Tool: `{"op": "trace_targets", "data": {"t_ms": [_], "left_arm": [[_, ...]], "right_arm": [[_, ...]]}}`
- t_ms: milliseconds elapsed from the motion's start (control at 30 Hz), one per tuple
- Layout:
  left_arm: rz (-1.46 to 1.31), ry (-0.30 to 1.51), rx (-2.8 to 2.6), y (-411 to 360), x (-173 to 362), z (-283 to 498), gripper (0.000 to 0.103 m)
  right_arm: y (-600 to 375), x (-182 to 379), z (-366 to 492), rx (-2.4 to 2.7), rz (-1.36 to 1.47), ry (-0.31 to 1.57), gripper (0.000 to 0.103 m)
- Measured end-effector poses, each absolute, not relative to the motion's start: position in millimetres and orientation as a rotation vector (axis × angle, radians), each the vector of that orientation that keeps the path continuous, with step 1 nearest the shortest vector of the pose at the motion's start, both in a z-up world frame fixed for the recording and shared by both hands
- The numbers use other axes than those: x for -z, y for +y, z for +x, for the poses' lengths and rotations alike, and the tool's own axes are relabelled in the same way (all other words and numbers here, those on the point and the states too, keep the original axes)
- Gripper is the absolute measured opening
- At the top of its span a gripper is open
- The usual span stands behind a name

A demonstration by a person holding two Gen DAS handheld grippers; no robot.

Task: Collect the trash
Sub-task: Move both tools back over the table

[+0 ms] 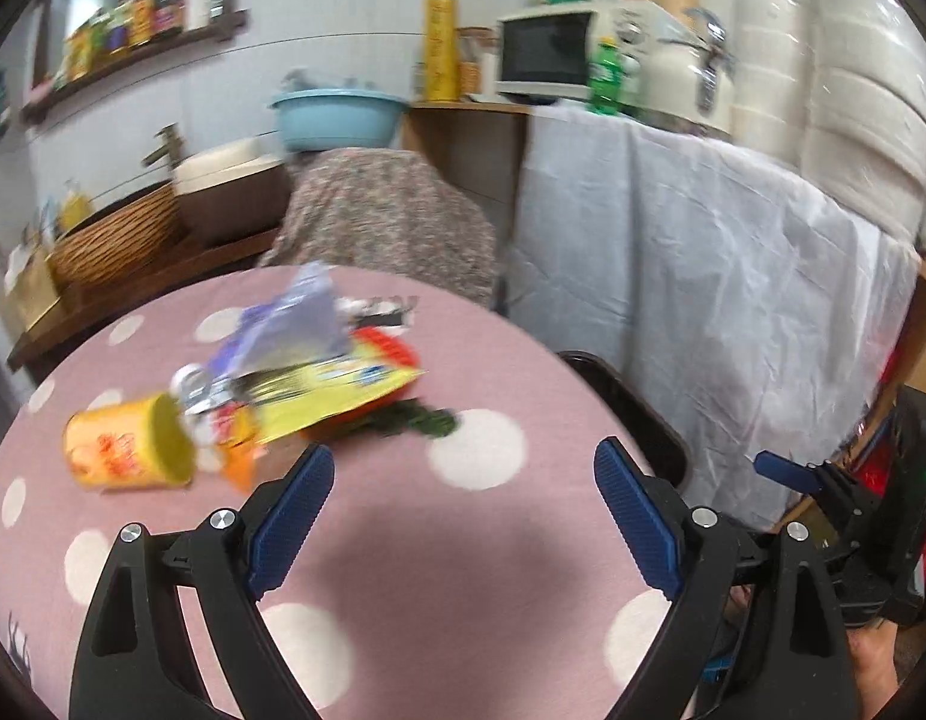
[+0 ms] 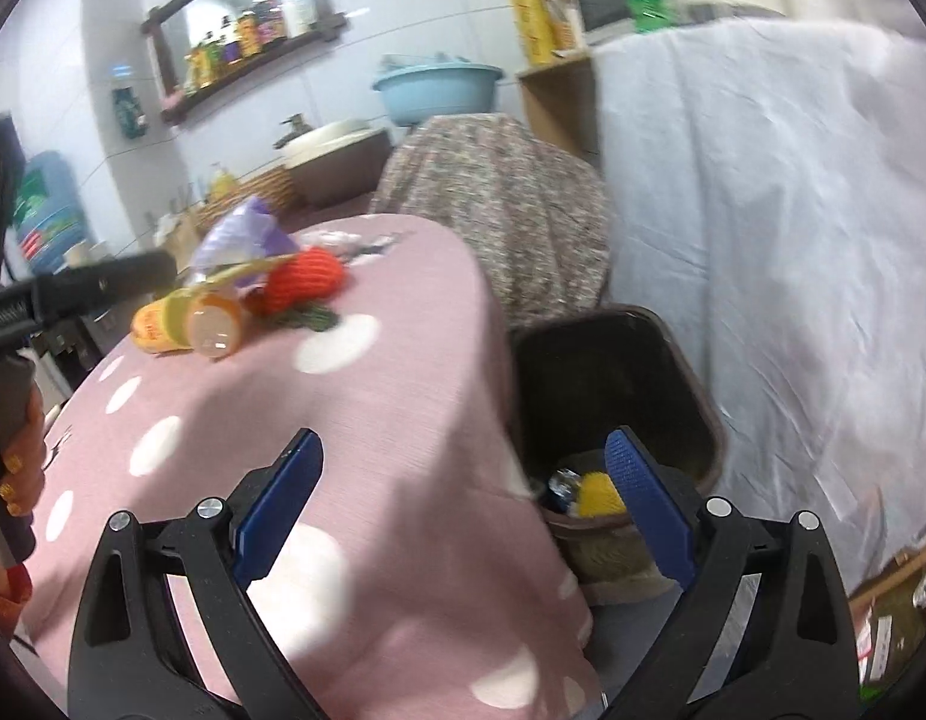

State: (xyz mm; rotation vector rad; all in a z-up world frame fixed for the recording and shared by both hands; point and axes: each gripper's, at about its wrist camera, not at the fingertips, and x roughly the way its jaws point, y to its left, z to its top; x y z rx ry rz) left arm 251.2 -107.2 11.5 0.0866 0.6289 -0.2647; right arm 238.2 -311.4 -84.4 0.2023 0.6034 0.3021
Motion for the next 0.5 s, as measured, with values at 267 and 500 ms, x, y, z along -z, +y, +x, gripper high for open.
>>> {"op": "trace_targets", "data": {"t_ms": [267, 500], "left_arm": [[0.075, 0.639, 0.113, -11.6, 1.1, 237.7, 0.094], [0.045, 0.650, 0.064, 36.4, 12.8, 226.5, 0.094]], "right_arm": [[-245.5, 50.0, 261.8, -0.490, 0.196, 0.594, 0.094], [-190.8, 18.0, 297.0, -0.566, 0.183, 0.567, 0.094]]}}
